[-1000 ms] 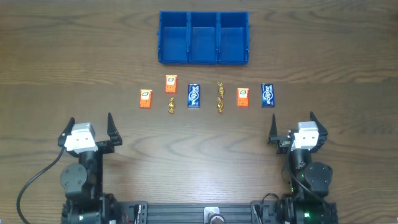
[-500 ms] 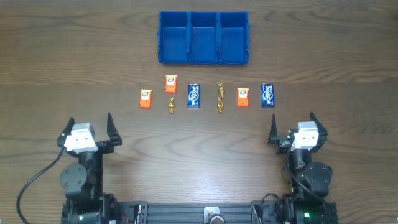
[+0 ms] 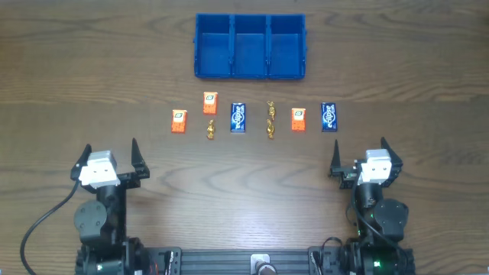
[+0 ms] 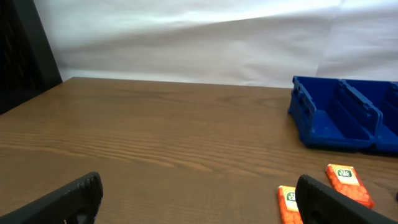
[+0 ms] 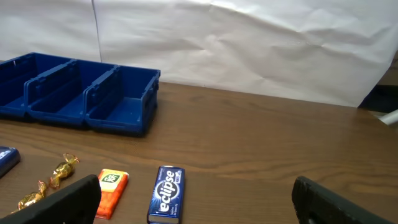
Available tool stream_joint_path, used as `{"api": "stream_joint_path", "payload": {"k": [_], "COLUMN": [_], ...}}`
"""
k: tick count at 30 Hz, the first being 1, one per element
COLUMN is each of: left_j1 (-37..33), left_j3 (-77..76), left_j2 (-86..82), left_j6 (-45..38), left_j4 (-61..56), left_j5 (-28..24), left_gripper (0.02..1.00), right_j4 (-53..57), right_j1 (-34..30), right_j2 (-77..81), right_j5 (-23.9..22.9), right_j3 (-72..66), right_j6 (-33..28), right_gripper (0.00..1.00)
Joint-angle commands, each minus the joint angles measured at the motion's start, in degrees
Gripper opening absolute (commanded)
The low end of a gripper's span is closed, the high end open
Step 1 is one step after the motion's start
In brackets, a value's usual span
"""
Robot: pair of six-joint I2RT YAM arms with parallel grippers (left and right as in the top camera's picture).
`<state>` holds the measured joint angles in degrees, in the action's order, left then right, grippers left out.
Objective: Sort Candies Into Trays
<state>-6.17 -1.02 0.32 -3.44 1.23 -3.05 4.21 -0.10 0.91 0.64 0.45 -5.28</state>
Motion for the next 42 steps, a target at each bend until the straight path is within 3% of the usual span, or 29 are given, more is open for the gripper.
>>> {"api": "stream_joint_path", "payload": {"k": [1,36,42], "left_j1": [-0.2,-0.2,0.2], "left_j3": [0.6,0.6,0.1], "left_j2": [-0.1,0.0,0.1], "left_j6": [-0.9,-0.8,5.0], "left_j4": [3.4,3.4,3.4], "left_j5": [2.0,1.5,-0.5], "left_gripper": [0.993,0.996,0.996], "right_j4": [0.7,0.7,0.7], "right_j1": [0.0,0.0,0.0], "right_j2": [0.1,0.1,0.1], "right_j5": [-0.5,-0.5,-0.5], "right_j3": [0.0,0.0,0.0], "right_j6": [-0.8,-0.8,-0.8], "right_gripper": [0.998,0.998,0.998]}}
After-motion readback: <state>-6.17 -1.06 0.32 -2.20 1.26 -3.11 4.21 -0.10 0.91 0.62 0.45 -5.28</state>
